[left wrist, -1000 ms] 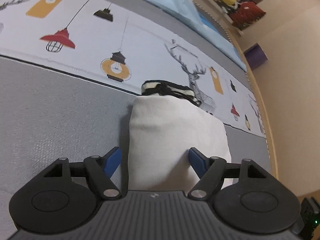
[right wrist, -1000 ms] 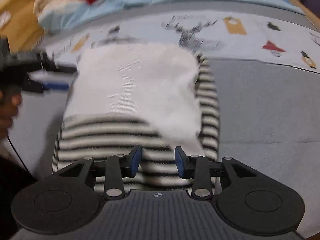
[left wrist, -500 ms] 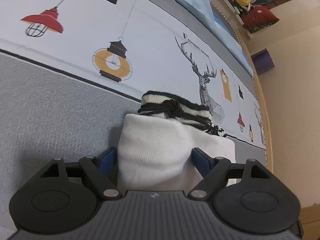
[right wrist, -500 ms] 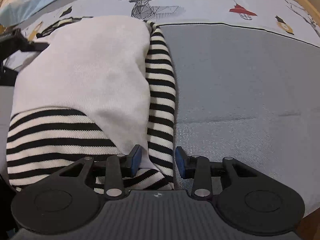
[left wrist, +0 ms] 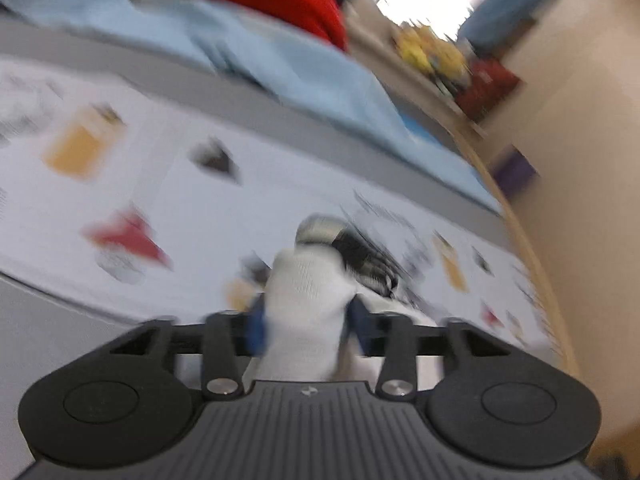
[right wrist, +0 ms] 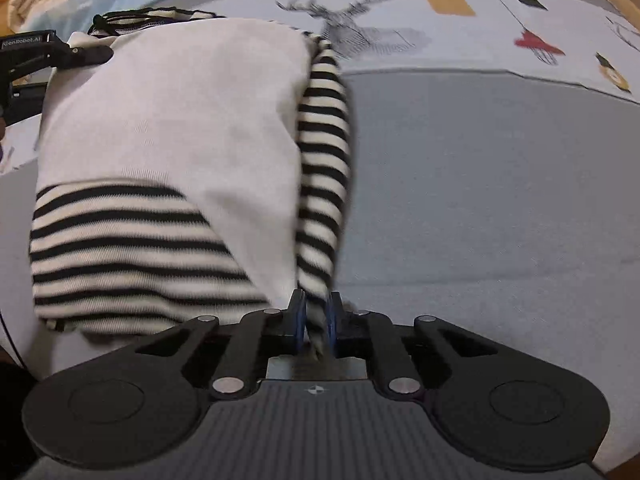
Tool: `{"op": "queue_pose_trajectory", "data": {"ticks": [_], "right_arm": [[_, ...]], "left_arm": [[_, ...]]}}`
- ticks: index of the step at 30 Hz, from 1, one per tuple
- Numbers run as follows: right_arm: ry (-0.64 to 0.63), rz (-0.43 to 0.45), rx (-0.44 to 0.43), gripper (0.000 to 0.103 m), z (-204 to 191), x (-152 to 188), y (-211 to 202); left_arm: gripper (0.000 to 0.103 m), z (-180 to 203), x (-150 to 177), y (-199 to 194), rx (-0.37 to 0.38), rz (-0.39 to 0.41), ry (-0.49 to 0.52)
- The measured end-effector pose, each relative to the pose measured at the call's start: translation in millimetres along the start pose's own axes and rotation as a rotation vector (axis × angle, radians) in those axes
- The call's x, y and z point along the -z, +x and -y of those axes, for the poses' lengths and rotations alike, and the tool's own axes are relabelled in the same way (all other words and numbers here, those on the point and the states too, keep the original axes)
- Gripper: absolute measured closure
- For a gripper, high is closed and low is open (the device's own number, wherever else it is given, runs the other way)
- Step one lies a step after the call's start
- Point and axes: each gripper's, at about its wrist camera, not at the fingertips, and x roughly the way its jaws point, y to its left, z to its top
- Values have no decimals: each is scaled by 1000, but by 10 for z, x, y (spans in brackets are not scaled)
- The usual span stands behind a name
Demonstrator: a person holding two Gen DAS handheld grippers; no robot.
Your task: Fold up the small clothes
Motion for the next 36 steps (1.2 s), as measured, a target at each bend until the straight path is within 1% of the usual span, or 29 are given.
{"op": "queue_pose_trajectory", "data": {"ticks": [1, 2, 3, 4, 6, 8, 11, 12, 13, 14, 15, 16, 17, 18, 20, 21, 23, 25, 26, 27, 29, 30, 31, 32, 33, 34, 35, 36], "right_arm": [[0, 2, -10, 91, -39, -10, 8], [-4, 4, -18, 91, -93, -20, 23], [-12, 7, -19, 91, -146, -29, 34], [-21, 11, -20, 91, -194, -38, 42], [-28, 22, -15, 91, -255, -64, 39], [-12, 41, -11, 91, -260, -102, 10], [50, 99, -10, 91, -208, -151, -94], [75, 132, -2, 91, -185, -163, -152], [92, 163, 6, 91, -159, -162, -199], [106, 196, 10, 89, -146, -170, -251], [114, 233, 2, 88, -142, -181, -304], [118, 265, -22, 88, -154, -196, -343], [115, 285, -54, 88, -162, -220, -360], [104, 293, -94, 88, -195, -236, -366], [74, 281, -151, 87, -283, -257, -319], [55, 265, -172, 85, -331, -263, -282], [10, 210, -194, 82, -442, -267, -187], [-34, 166, -175, 82, -536, -246, -125], [-48, 155, -166, 82, -565, -245, -103], [-62, 148, -159, 82, -582, -247, -81], [-100, 128, -118, 81, -601, -229, -25], [-119, 105, -81, 81, -608, -206, 7], [-131, 73, -36, 81, -601, -192, 77], [-136, 46, 1, 81, -587, -177, 137], [-140, 27, 38, 81, -562, -155, 170], [-142, 16, 78, 81, -542, -146, 201], [-137, 15, 110, 81, -515, -132, 202], [-120, 22, 123, 81, -477, -119, 178]], "left_arm": [[28, -64, -34, -115, -34, 60, -8], [27, -105, -60, -224, -34, 100, -5], [27, -121, -75, -311, -31, 114, 7], [28, -125, -71, -398, -27, 111, 24], [31, -86, -10, -502, 13, 70, 72], [34, -22, 112, -575, 58, 14, 150], [42, 180, 430, -575, 126, -110, 329], [43, 239, 540, -534, 146, -160, 388], [46, 307, 688, -453, 145, -221, 461], [47, 354, 887, -329, 92, -279, 547], [46, 423, 1073, -249, 23, -293, 646], [45, 487, 1229, -204, -31, -282, 747], [45, 544, 1319, -215, -51, -254, 813], [45, 575, 1320, -246, -49, -243, 811], [45, 550, 1219, -347, -27, -239, 720], [45, 507, 1147, -431, -9, -223, 674], [45, 434, 1060, -625, 40, -202, 621], [45, 378, 1047, -715, 71, -239, 589], [48, 355, 1111, -725, 57, -273, 599], [51, 393, 1163, -673, 19, -305, 631], [51, 385, 1389, -441, -91, -397, 734], [51, 403, 1472, -391, -110, -401, 776], [51, 433, 1504, -389, -110, -392, 790], [50, 446, 1491, -404, -117, -392, 772], [49, 440, 1460, -433, -133, -390, 729], [45, 426, 1438, -485, -150, -392, 686], [44, 408, 1409, -565, -177, -392, 636], [42, 405, 1386, -650, -198, -381, 608]]}}
